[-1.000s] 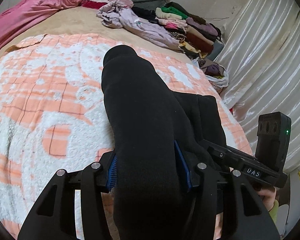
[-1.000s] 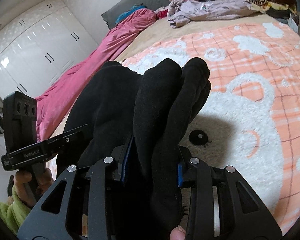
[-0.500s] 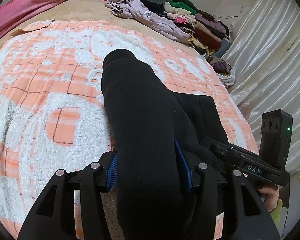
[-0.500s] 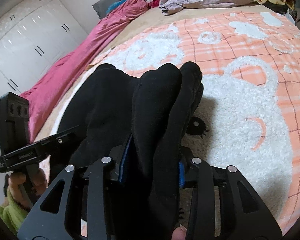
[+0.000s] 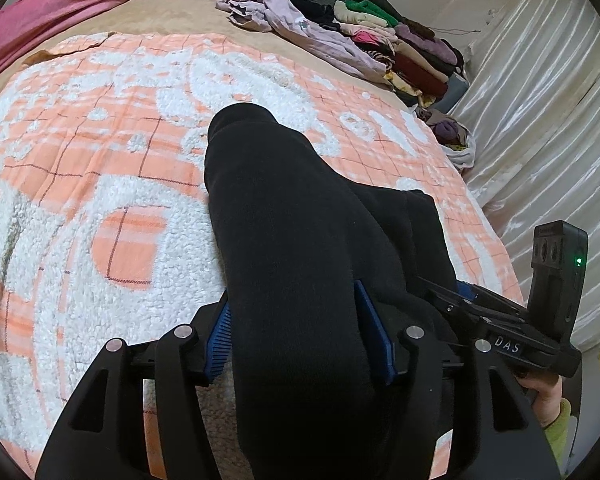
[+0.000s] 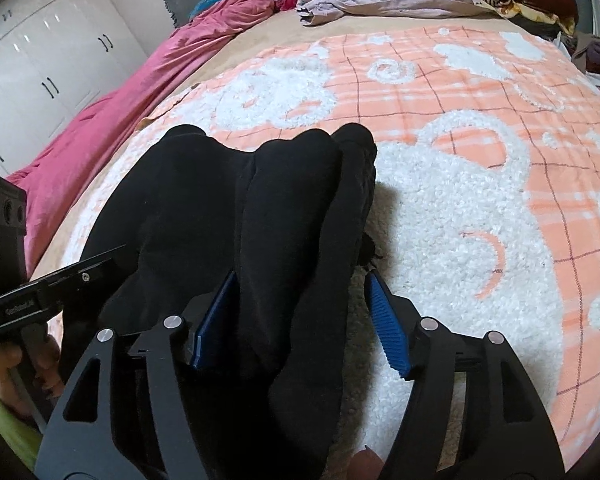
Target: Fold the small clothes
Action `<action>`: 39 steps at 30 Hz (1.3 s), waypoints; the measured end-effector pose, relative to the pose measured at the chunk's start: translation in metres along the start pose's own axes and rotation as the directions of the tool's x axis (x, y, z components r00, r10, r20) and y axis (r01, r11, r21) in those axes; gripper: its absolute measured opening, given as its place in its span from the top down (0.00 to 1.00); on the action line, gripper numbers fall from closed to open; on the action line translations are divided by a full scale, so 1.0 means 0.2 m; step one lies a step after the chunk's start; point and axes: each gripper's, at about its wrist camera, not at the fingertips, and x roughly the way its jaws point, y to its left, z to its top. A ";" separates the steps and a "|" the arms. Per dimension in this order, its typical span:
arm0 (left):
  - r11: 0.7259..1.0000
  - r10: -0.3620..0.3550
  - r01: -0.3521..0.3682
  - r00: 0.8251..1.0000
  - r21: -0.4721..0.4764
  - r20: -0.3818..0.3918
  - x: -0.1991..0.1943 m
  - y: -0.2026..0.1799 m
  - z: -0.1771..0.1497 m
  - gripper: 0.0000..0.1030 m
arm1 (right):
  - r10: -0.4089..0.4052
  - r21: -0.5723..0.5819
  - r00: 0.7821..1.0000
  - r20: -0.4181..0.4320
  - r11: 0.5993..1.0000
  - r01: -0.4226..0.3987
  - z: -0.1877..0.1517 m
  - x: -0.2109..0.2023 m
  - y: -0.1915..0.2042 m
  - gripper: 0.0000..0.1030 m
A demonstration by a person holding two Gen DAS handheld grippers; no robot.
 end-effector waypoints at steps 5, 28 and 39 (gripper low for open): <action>1.000 0.003 -0.003 1.000 -0.005 -0.001 -0.01 0.00 0.00 0.45 | -0.005 0.010 1.000 0.017 1.000 0.005 -0.01 -0.02 0.00 0.37; 0.974 0.127 -0.162 0.969 0.161 0.210 -0.59 -0.17 -0.22 0.04 | -0.112 -0.027 0.913 0.392 0.991 0.133 -0.32 -0.58 0.18 0.09; 0.974 0.148 -0.177 0.970 0.144 0.194 -0.59 -0.14 -0.50 0.04 | -0.138 -0.009 0.926 0.352 0.988 0.151 -0.59 -0.59 0.24 0.09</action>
